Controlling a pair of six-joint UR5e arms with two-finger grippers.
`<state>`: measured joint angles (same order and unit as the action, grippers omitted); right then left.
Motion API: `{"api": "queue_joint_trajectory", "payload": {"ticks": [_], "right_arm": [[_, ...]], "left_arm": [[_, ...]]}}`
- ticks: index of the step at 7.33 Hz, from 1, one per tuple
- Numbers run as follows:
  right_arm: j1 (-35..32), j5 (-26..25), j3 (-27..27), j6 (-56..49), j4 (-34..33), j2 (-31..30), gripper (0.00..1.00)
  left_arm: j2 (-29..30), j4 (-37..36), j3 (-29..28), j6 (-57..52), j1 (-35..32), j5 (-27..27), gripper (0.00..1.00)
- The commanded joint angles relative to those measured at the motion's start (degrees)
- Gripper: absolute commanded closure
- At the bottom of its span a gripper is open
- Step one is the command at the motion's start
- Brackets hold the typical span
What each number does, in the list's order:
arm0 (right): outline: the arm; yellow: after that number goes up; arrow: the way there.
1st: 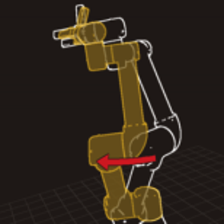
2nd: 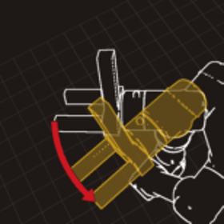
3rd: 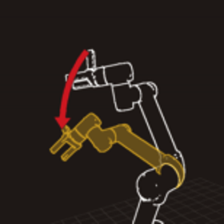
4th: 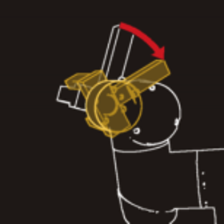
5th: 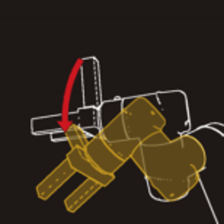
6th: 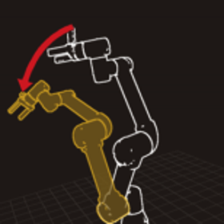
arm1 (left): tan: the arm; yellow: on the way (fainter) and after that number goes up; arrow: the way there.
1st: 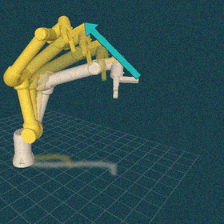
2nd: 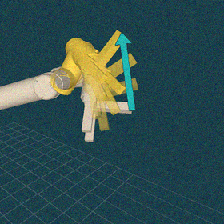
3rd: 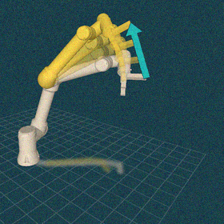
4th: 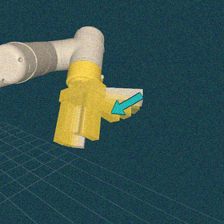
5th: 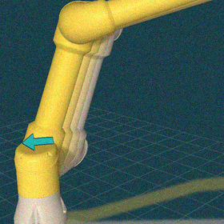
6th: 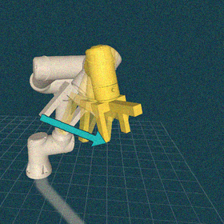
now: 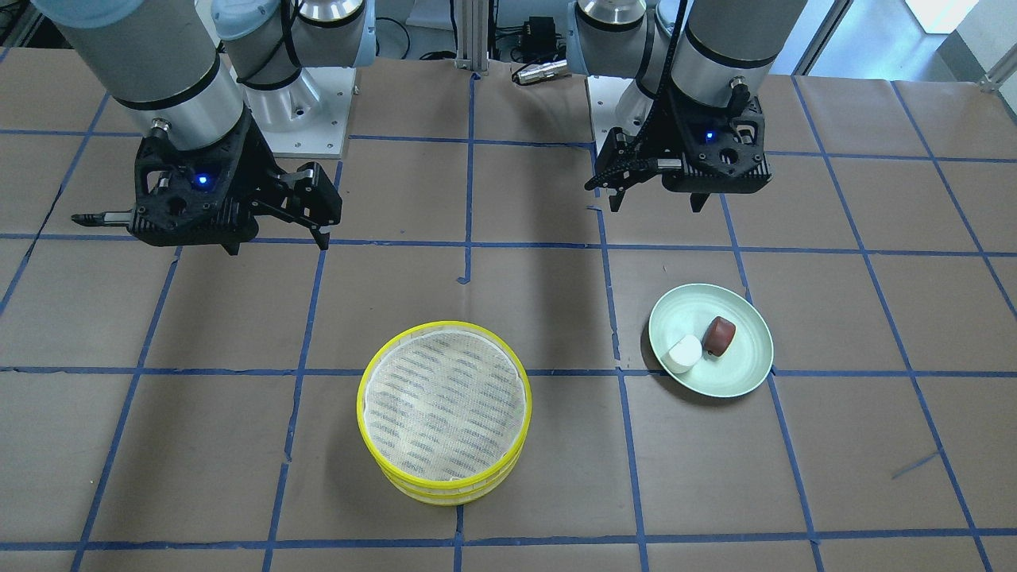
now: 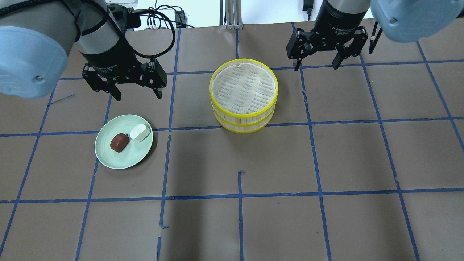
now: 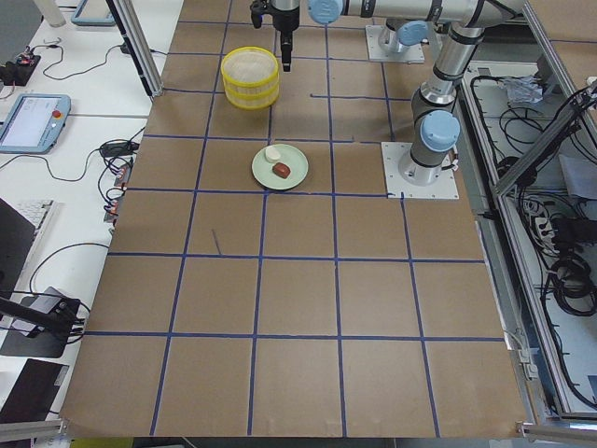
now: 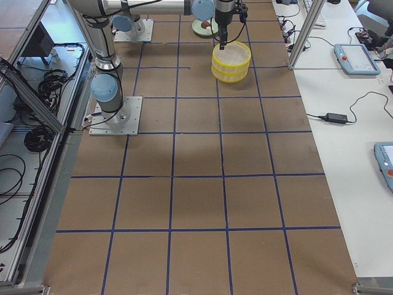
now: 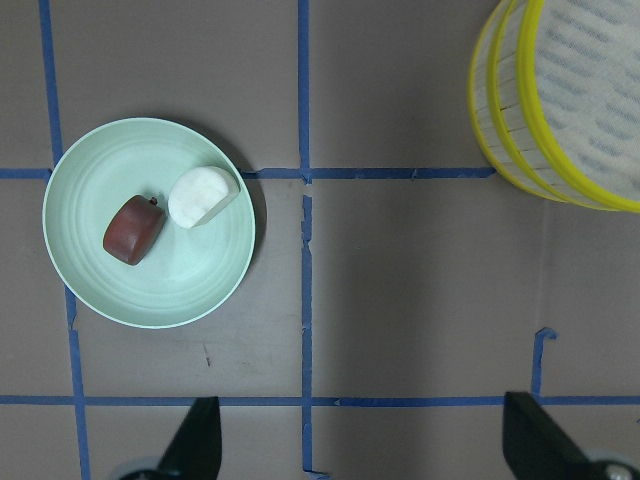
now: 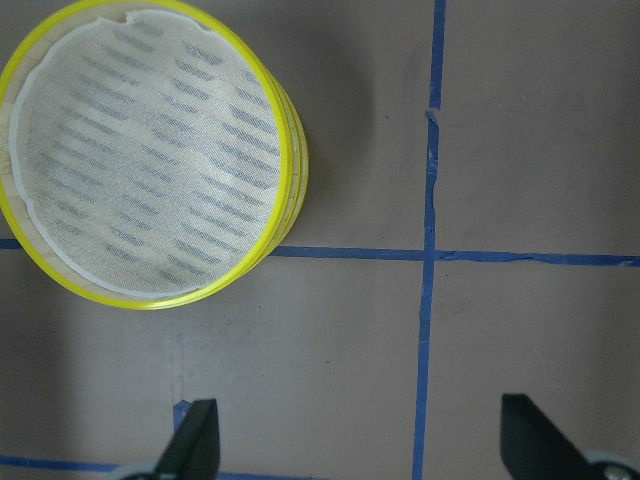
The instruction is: Place buns in different layers of steamer
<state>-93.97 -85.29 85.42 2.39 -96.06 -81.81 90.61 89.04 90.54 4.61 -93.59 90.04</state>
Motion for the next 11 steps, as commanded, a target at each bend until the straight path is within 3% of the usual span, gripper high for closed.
{"api": "queue_joint_trajectory", "payload": {"ticks": [1, 2, 4, 6, 7, 8, 9, 11], "right_arm": [[-2.51, -0.92, 1.42, 1.91, -13.02, 6.80, 0.00], [-2.70, -0.84, 1.85, 1.48, -14.49, 9.54, 0.00], [-3.49, -2.50, 2.73, 2.00, -21.24, 16.13, 0.00], [-3.67, -2.42, 4.57, 2.70, -26.16, 19.66, 0.01], [-3.67, -2.25, 5.19, 2.62, -26.28, 19.50, 0.16], [-3.76, -2.51, 5.11, 3.23, -25.07, 18.89, 0.56], [-4.37, -1.99, 5.46, 3.23, -24.36, 18.36, 0.78], [-4.46, -2.68, 5.02, 3.32, -24.09, 18.09, 0.85]], "left_arm": [[2.35, -4.46, -0.79, 0.13, 0.43, -0.48, 0.00], [4.99, -5.45, -0.80, -0.21, 0.78, 0.31, 0.00], [8.69, -6.42, 0.25, -9.03, 11.10, -0.47, 0.00], [14.38, -12.21, 0.96, -11.91, 12.56, -0.48, 0.00], [15.20, -13.88, 1.31, -11.91, 12.65, -0.48, 0.00], [15.21, -14.07, 1.31, -11.82, 12.73, -0.56, 0.00], [15.29, -14.07, 1.48, -11.91, 12.73, -0.57, 0.00], [15.82, -14.25, 1.49, -11.91, 12.73, -0.57, 0.00]]}}
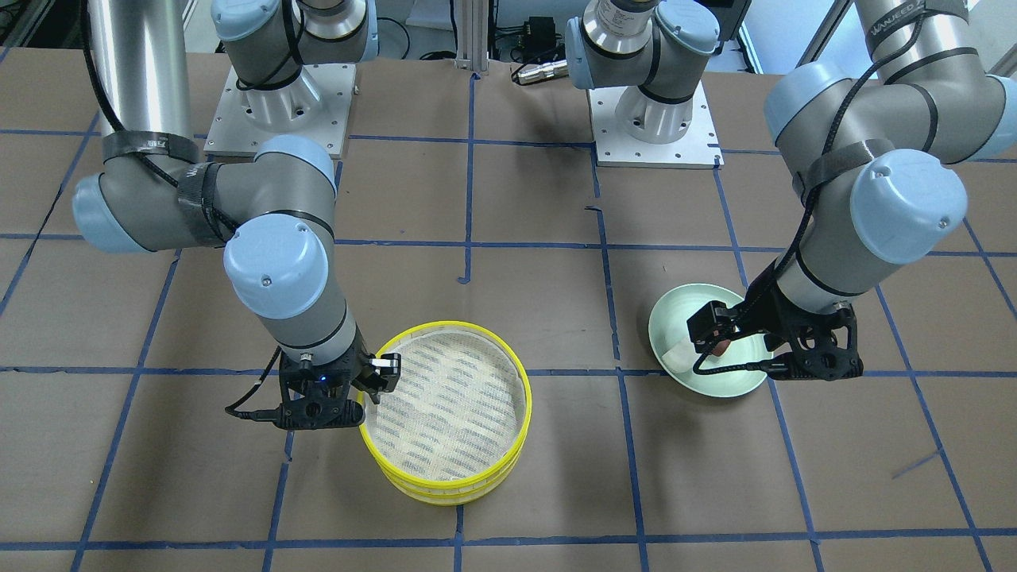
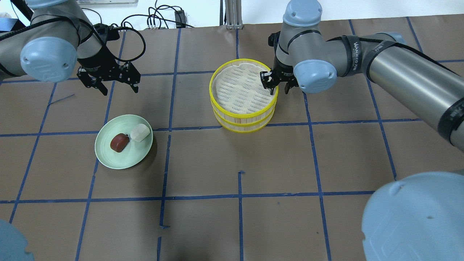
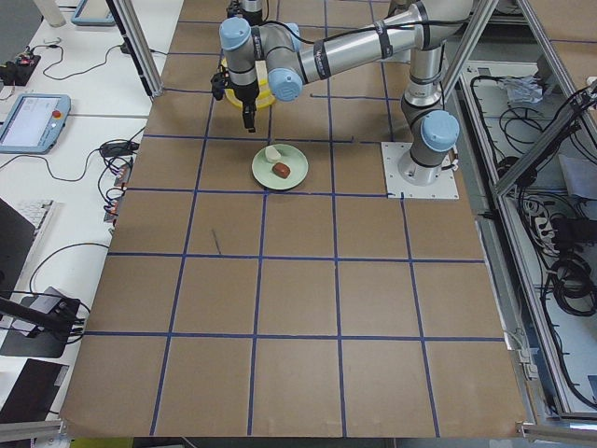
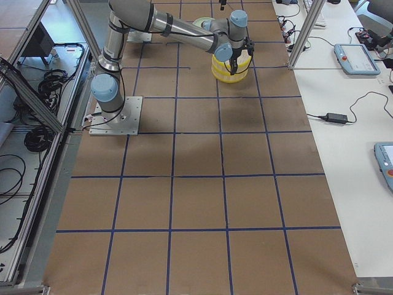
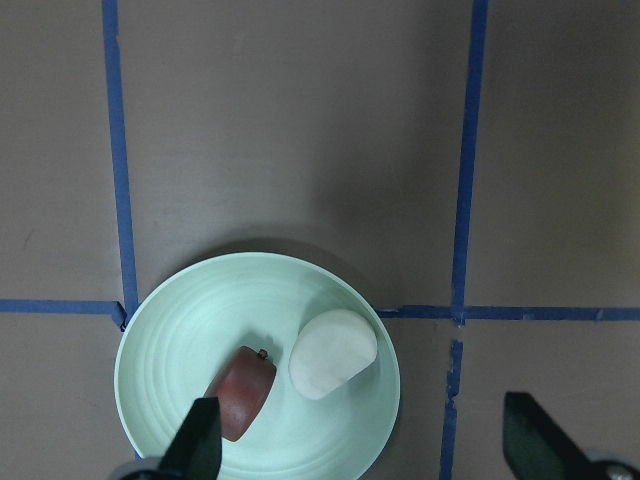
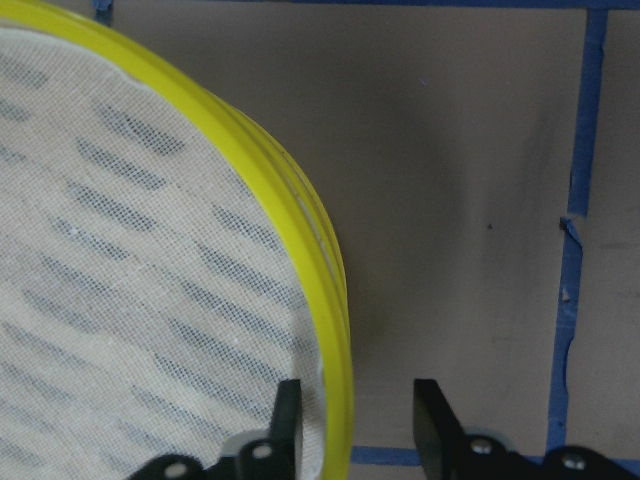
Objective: Place buns in different layers of steamer
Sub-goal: 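Reach right gripper to top steamer rim while left gripper nears plate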
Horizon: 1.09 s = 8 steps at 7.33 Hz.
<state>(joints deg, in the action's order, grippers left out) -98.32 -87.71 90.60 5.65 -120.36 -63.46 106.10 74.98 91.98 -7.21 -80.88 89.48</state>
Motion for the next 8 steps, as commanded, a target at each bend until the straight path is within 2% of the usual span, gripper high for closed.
{"api": "queue_joint_trajectory", "payload": {"ticks": [1, 3, 4, 6, 8], "right_arm": [[-0.12, -0.26, -0.16, 0.06, 0.30, -0.35, 0.91], [-0.03, -0.44, -0.42, -0.03, 1.52, -1.04, 0.93], [0.06, -0.44, -1.12, -0.29, 4.23, -2.79, 0.92], [1.45, -0.53, -3.31, -1.25, 10.56, -5.78, 0.92], [7.14, -1.58, -3.51, -4.14, 16.88, -10.60, 0.91]], "left_arm": [[0.86, -1.75, 0.04, -0.96, 0.02, 0.34, 0.00], [2.70, -1.94, 1.08, -4.48, 0.20, 1.14, 0.00], [3.41, -3.42, 2.83, -4.92, 0.20, 0.79, 0.00], [5.34, -6.06, 4.26, -13.05, 0.46, 0.88, 0.00], [5.88, -6.69, 7.66, -17.66, 0.55, 0.96, 0.00]]}}
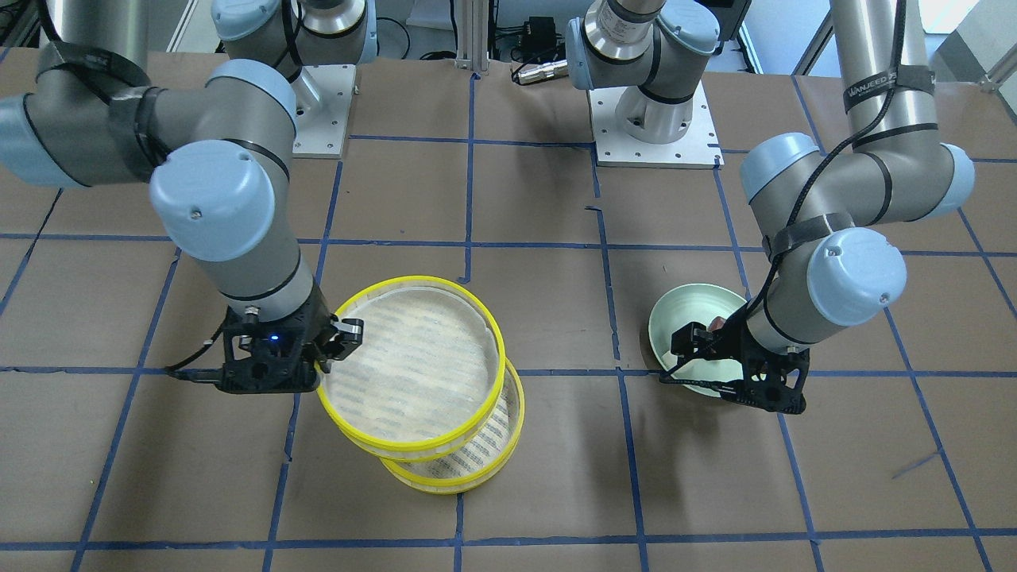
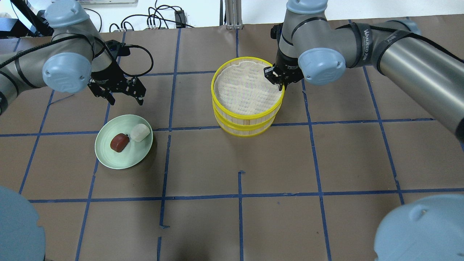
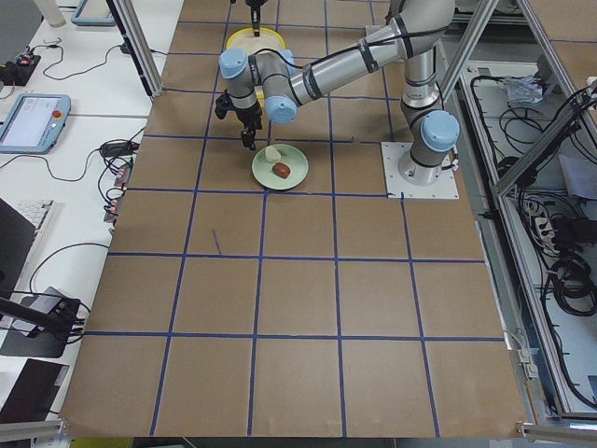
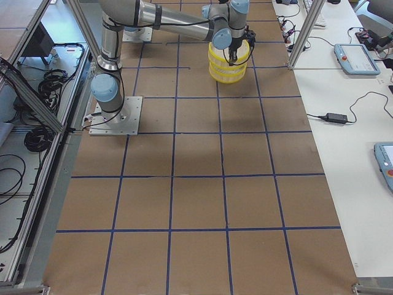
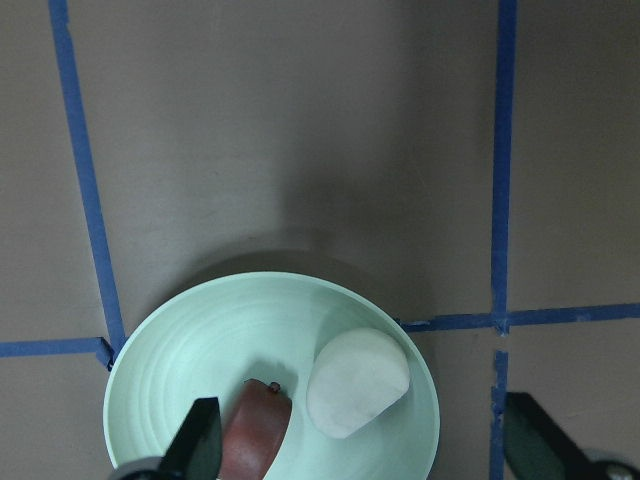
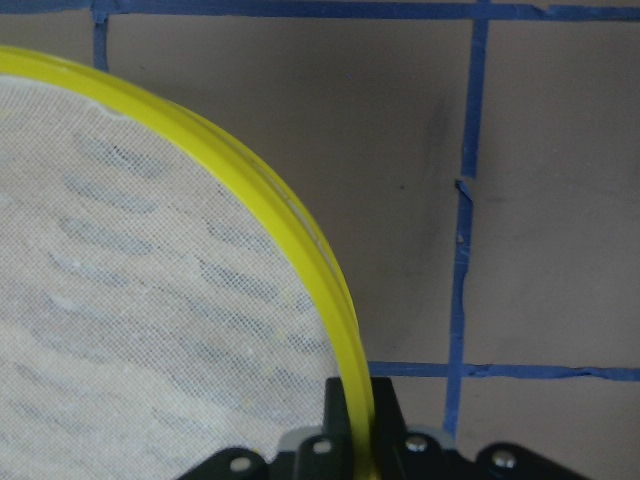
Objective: Place buns in different layers of steamer
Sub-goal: 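Lift top steamer tier with right gripper while left grasps white bun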
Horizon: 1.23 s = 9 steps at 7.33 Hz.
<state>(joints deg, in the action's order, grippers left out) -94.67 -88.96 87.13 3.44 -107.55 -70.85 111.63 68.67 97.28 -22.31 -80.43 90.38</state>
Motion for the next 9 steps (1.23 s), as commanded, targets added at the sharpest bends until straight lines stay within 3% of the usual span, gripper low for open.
{"api": "queue_joint_trajectory", "payload": {"ticks": [1, 4, 5, 7, 9], "right_arm": [[7.44, -0.33, -0.03, -7.51, 7.58, -5.76, 0.91], [13.79, -4.18, -0.03, -14.21, 11.38, -8.16, 0.91], [16.25, -3.94, 0.05, -16.42, 11.48, -8.33, 0.90], [16.80, -3.32, 0.75, -16.18, 11.13, -8.42, 0.90], [16.71, -3.23, 1.11, -16.00, 10.87, -8.42, 0.90]], "left_arm": [[0.52, -1.16, 4.65, -3.35, 0.09, -0.29, 0.00], [2.89, -2.05, 7.12, -6.26, 0.18, -0.39, 0.01], [2.98, -2.13, 7.74, -6.52, 0.09, 0.14, 0.15], [2.54, -2.05, 6.96, -6.96, 0.09, 0.67, 0.65], [2.10, -2.04, 6.34, -6.53, 0.09, 0.41, 0.82]]}}
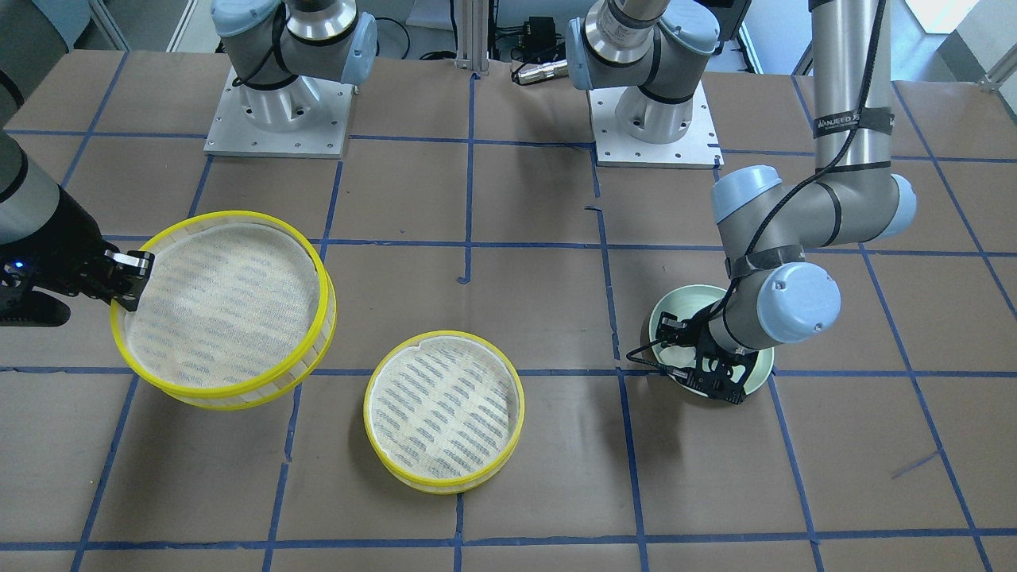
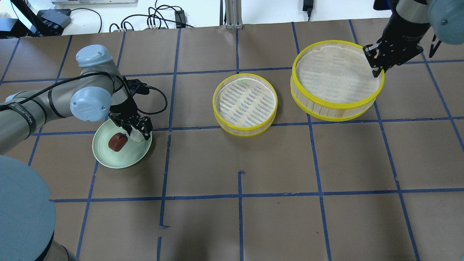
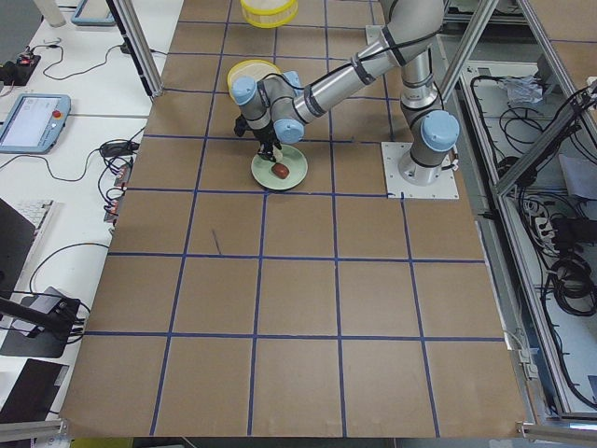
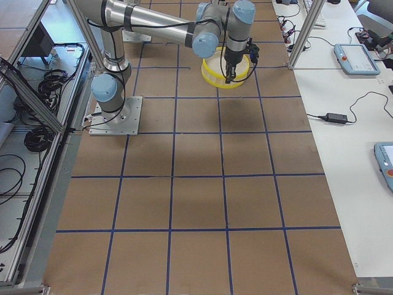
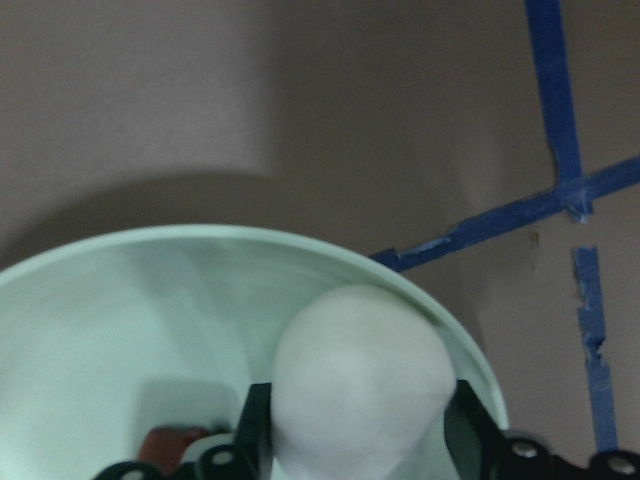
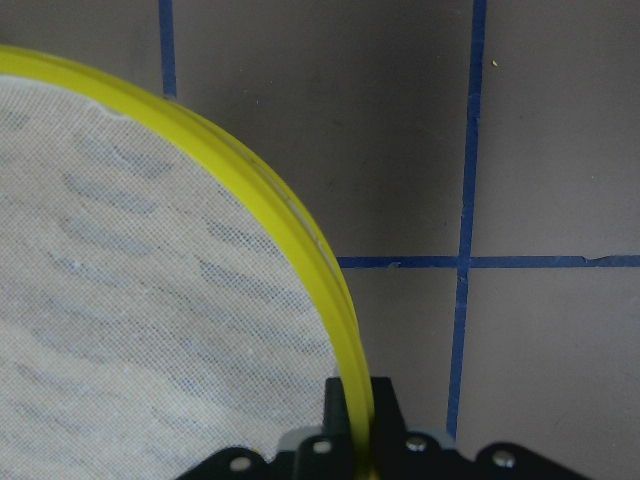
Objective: Place buns in different layers of steamer
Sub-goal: 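Lift top steamer tier with right gripper while left grasps white bun, then carry the white bun with the left gripper into the lower steamer tier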
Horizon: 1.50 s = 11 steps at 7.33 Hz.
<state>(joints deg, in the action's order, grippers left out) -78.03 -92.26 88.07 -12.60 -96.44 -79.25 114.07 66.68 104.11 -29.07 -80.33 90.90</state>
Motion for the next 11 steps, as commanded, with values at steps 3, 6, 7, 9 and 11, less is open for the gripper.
{"api": "queue_joint_trajectory", "payload": {"ticks": [3, 6, 7, 9, 11], "right_arm": [[1.21, -0.29, -1.49, -2.06, 2.90, -3.08, 0.88], [5.06, 2.88, -2.20, -5.92, 4.95, -3.81, 0.86], [7.35, 3.48, -2.11, -6.64, 4.95, -3.81, 0.86], [7.02, 3.92, -1.41, -5.51, 4.86, -4.25, 0.86], [7.02, 4.19, -1.49, -5.06, 4.86, -4.43, 0.86]], "left_arm": [[-3.14, 6.74, -7.48, 5.47, -0.09, -0.37, 0.87], [-2.98, 9.88, -14.62, 28.81, -9.99, -12.02, 0.87], [-2.80, 7.96, -15.25, 34.90, -13.50, -18.85, 0.86], [1.74, -0.53, -15.25, 48.08, -19.40, -27.65, 0.71], [7.20, -9.71, -14.82, 53.50, -21.18, -28.41, 0.55]]}}
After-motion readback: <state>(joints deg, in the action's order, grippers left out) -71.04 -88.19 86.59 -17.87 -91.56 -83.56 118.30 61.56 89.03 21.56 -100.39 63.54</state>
